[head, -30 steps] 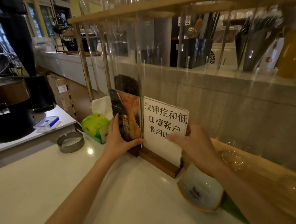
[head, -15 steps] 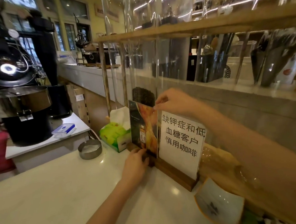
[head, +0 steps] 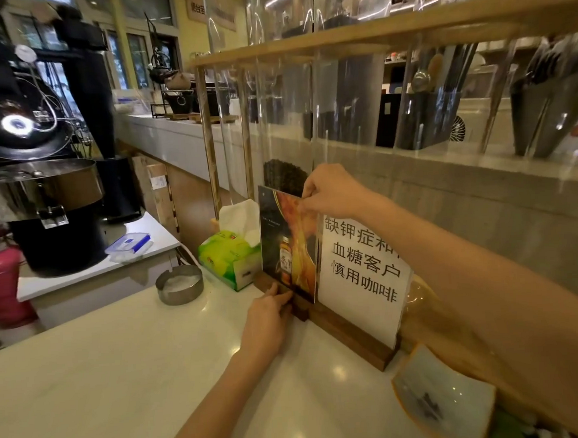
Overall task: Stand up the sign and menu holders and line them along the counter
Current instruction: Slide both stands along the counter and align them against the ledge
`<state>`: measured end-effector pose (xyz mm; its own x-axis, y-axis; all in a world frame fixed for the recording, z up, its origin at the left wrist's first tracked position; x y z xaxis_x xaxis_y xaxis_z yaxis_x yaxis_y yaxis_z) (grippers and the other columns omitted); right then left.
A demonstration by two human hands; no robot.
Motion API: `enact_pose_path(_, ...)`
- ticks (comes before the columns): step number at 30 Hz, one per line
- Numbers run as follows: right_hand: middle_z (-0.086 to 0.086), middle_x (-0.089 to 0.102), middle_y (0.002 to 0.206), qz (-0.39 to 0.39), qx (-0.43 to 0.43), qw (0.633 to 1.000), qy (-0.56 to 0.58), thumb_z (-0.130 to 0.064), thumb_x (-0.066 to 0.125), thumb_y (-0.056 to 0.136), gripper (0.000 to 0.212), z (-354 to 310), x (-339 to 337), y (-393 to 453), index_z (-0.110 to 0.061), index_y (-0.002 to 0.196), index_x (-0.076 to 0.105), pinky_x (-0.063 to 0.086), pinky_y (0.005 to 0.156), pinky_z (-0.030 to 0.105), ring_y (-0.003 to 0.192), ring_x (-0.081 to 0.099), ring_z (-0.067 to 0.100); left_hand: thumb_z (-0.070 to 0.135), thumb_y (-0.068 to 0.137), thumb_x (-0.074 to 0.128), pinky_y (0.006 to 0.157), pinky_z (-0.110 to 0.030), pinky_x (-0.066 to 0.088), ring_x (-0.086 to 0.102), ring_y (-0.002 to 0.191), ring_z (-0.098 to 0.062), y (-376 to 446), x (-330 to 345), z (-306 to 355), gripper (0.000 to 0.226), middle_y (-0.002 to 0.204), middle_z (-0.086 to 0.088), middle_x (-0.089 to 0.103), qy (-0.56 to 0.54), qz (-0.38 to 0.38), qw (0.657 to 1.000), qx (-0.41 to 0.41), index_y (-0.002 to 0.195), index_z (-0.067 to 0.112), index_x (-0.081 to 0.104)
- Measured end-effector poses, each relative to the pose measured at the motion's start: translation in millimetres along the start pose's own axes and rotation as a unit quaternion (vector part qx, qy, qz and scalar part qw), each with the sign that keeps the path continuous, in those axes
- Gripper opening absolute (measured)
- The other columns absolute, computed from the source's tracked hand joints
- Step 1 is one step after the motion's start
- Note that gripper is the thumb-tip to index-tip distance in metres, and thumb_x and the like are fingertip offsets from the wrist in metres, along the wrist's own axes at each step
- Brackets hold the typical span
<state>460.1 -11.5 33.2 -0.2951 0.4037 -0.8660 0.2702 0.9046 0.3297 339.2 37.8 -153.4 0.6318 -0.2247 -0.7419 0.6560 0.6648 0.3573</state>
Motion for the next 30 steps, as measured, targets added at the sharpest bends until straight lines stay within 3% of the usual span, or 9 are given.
enact_pose_path(3,0.016,0.068,0.089,0.012,0.005,1.0,0.009,-0.008,0.062,0.08,0.013,1.1,1.4,0.7,0.001,0.086,0.068,0.045,0.058,0.018,0.08,0.062,0.021,0.01,0.085,0.05,0.095,-0.029,0.04,0.057,0.11,-0.03,-0.7,0.4,1.8,0.028,0.132,-0.014,0.053,0.001,0.005,1.0,0.0,0.111,0.015,0.062)
enact_pose_path(6,0.016,0.069,0.087,0.021,0.009,1.0,0.009,-0.007,0.062,0.079,0.012,2.3,2.4,1.7,0.001,0.084,0.069,0.048,0.061,0.021,0.077,0.062,0.021,0.009,0.085,0.052,0.095,-0.029,0.039,0.056,0.111,-0.03,-0.2,1.9,2.3,0.029,0.133,-0.013,0.052,-0.004,0.007,1.0,-0.001,0.111,0.015,0.061)
enact_pose_path(17,0.008,0.062,0.077,0.04,0.017,0.999,0.007,-0.007,0.063,0.078,0.008,6.7,5.1,3.0,-0.001,0.081,0.068,0.042,0.053,0.015,0.066,0.055,0.012,0.011,0.085,0.052,0.096,-0.029,0.039,0.056,0.112,-0.028,6.7,7.0,3.8,0.031,0.133,-0.013,0.051,0.001,-0.008,1.0,0.002,0.116,0.016,0.058)
enact_pose_path(20,0.014,0.068,0.081,0.044,0.011,0.999,0.001,-0.007,0.061,0.079,0.01,6.4,4.9,2.9,0.0,0.08,0.068,0.044,0.055,0.017,0.068,0.058,0.016,0.011,0.085,0.051,0.098,-0.029,0.037,0.054,0.115,-0.029,6.7,7.5,2.2,0.032,0.137,-0.014,0.047,0.005,-0.01,1.0,-0.001,0.117,0.016,0.057)
enact_pose_path(23,0.016,0.069,0.088,0.026,0.009,0.999,-0.019,-0.013,0.061,0.081,0.014,5.3,1.8,0.5,-0.002,0.083,0.068,0.05,0.062,0.026,0.073,0.062,0.021,0.012,0.086,0.049,0.098,-0.029,0.037,0.052,0.116,-0.029,7.4,6.6,2.5,0.032,0.138,-0.014,0.046,0.024,-0.027,0.999,0.01,0.117,0.016,0.057)
enact_pose_path(27,0.019,0.068,0.101,-0.041,0.025,0.998,-0.052,-0.036,0.054,0.084,0.039,1.8,-13.7,-7.8,0.0,0.096,0.065,0.051,0.079,0.039,0.092,0.063,0.03,0.015,0.089,0.044,0.089,-0.032,0.042,0.053,0.111,-0.03,7.0,2.2,6.1,0.029,0.12,-0.01,0.057,0.053,-0.068,0.995,0.044,0.114,0.016,0.057)
enact_pose_path(30,0.012,0.067,0.102,-0.069,0.019,0.994,-0.085,-0.044,0.051,0.084,0.045,3.4,-31.4,-23.2,-0.004,0.101,0.064,0.05,0.076,0.033,0.088,0.061,0.023,0.019,0.089,0.044,0.083,-0.031,0.044,0.053,0.105,-0.023,0.5,0.2,12.1,0.026,0.106,-0.006,0.061,0.085,-0.079,0.989,0.091,0.108,0.017,0.061)
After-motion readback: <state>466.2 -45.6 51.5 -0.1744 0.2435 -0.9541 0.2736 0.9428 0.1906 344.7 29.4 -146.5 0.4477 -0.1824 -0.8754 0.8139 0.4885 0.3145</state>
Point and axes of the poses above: each hand's wrist, its own y-axis towards the middle knuckle, its own x-axis out of the palm, z = x × y, the point moved 1 cm from there along y, towards the middle knuckle
